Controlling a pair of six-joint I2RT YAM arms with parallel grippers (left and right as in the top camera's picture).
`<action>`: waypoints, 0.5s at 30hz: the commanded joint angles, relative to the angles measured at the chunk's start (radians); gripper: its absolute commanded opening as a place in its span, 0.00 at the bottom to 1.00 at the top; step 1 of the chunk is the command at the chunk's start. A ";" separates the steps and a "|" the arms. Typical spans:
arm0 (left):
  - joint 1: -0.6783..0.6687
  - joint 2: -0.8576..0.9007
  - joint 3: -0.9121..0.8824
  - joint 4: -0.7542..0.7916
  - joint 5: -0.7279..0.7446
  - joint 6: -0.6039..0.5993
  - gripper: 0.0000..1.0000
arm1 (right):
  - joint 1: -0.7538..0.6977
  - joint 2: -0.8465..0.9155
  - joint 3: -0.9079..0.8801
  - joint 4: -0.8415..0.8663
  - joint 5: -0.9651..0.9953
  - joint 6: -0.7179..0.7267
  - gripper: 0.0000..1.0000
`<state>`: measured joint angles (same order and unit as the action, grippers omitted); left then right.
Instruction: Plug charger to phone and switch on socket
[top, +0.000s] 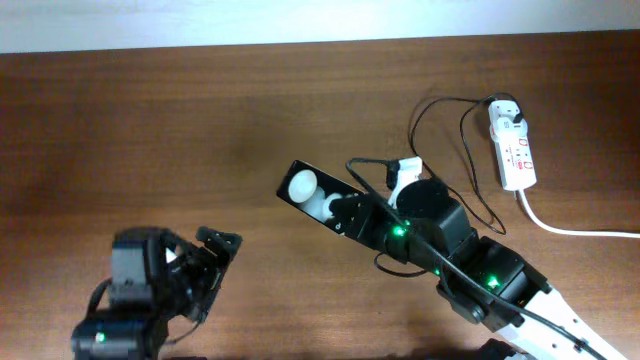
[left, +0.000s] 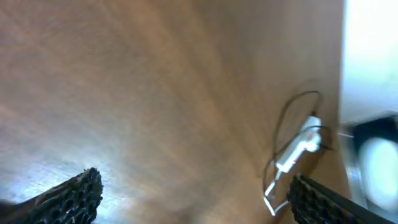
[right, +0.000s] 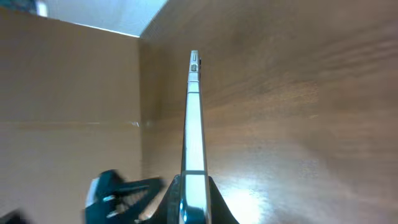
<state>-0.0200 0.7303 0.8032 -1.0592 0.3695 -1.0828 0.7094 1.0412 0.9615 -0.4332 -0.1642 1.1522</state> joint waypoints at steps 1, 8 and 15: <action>0.002 0.093 -0.008 0.035 -0.006 -0.005 0.99 | -0.004 -0.006 -0.008 0.138 -0.077 -0.167 0.04; 0.002 0.257 -0.008 0.061 0.089 0.000 0.99 | -0.004 0.011 -0.008 0.184 -0.098 -0.241 0.04; 0.002 0.257 -0.008 0.244 0.359 0.158 0.99 | -0.004 0.078 -0.008 0.175 -0.034 -0.227 0.04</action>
<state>-0.0200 0.9874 0.7944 -0.8207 0.6399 -0.9821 0.7094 1.1236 0.9497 -0.2722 -0.2485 0.9306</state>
